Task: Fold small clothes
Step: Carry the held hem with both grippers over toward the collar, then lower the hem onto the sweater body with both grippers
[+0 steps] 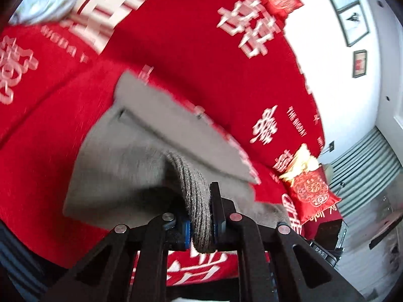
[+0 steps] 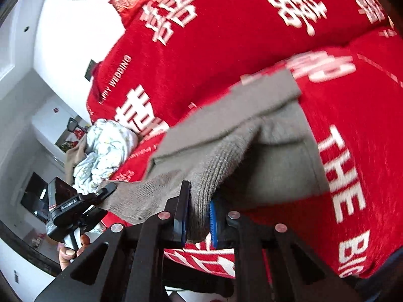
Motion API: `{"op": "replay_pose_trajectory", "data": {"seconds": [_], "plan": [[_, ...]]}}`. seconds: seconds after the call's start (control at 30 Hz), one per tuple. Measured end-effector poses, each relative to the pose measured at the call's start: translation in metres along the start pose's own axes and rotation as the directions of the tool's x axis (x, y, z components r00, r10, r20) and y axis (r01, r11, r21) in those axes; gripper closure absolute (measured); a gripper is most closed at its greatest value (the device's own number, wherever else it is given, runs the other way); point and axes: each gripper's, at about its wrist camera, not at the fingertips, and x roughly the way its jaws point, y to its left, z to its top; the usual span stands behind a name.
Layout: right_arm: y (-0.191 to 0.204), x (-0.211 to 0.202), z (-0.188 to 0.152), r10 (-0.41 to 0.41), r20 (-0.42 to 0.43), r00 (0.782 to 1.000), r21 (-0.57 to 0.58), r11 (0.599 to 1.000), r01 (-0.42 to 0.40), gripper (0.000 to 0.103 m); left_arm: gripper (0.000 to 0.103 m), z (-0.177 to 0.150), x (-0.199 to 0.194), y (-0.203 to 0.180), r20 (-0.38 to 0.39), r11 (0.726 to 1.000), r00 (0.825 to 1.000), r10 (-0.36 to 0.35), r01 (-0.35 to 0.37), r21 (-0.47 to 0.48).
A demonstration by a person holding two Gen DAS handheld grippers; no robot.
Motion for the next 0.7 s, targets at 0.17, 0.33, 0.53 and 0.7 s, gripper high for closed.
{"op": "replay_pose_trajectory", "data": {"seconds": [0.17,0.33,0.53,0.7], "plan": [[0.016,-0.014,0.026,-0.001,0.053,0.999,-0.026,1.0,0.003,0.089,0.09,0.022,-0.007,-0.025,0.034,0.999,0.999,0.001,-0.003,0.048],[0.023,-0.023,0.049,-0.015,0.087,0.996,-0.037,0.999,0.018,0.089,0.09,0.04,-0.006,-0.044,0.058,0.996,0.998,0.003,-0.008,0.091],[0.031,-0.017,0.075,-0.041,0.121,0.992,-0.048,0.998,0.047,0.089,0.09,0.058,0.006,-0.055,0.071,0.994,0.997,0.007,-0.014,0.109],[0.033,-0.007,0.086,-0.081,0.123,0.989,-0.081,0.993,0.091,0.089,0.09,0.069,0.019,-0.054,0.074,0.994,0.997,0.013,-0.021,0.111]]}}
